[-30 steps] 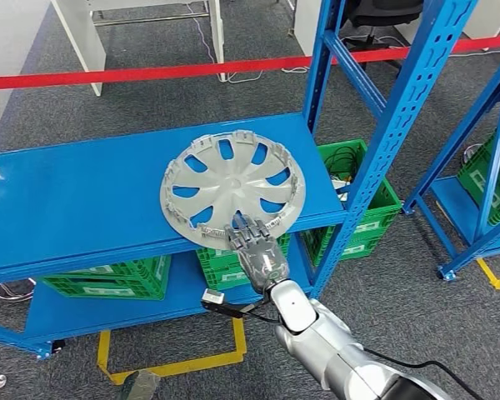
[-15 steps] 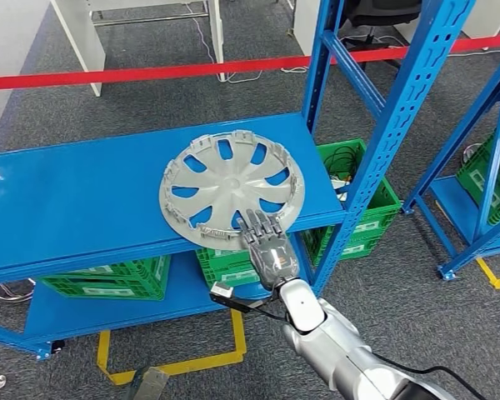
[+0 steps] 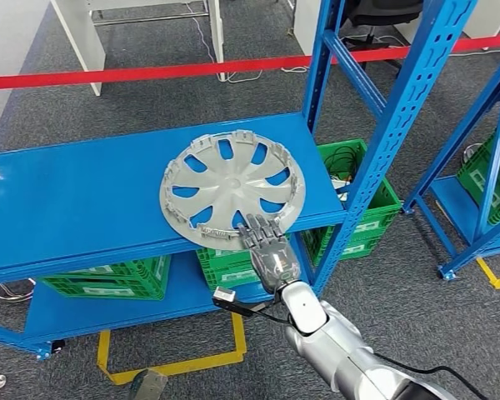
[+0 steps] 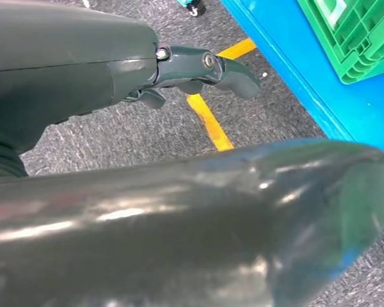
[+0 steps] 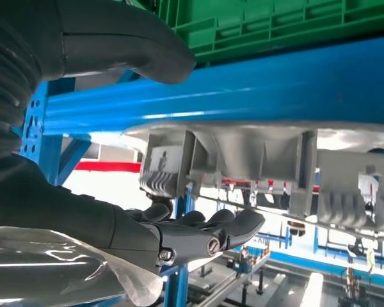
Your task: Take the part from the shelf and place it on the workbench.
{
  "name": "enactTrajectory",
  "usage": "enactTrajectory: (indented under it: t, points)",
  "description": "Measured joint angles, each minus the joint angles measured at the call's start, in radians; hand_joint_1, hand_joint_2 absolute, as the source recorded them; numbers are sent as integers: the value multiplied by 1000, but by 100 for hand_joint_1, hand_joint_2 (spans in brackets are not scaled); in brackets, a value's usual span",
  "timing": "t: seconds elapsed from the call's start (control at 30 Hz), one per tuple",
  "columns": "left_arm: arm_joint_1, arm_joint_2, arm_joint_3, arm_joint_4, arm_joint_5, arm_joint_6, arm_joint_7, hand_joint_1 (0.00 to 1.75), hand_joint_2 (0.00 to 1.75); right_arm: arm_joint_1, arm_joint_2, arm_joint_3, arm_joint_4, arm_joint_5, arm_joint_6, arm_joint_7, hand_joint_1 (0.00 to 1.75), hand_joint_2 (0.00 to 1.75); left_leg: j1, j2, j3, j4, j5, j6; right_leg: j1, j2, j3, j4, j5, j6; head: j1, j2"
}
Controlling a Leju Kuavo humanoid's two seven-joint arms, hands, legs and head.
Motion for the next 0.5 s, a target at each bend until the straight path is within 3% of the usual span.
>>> enactTrajectory:
  t: [0.5]
  points:
    - [6, 7, 0, 0, -25, -13, 19, 0, 0, -39, 24, -24, 60, 0, 0, -13, 0, 175, 0, 0, 0, 0, 0, 0, 0, 0, 0, 0, 0, 0, 0, 0]
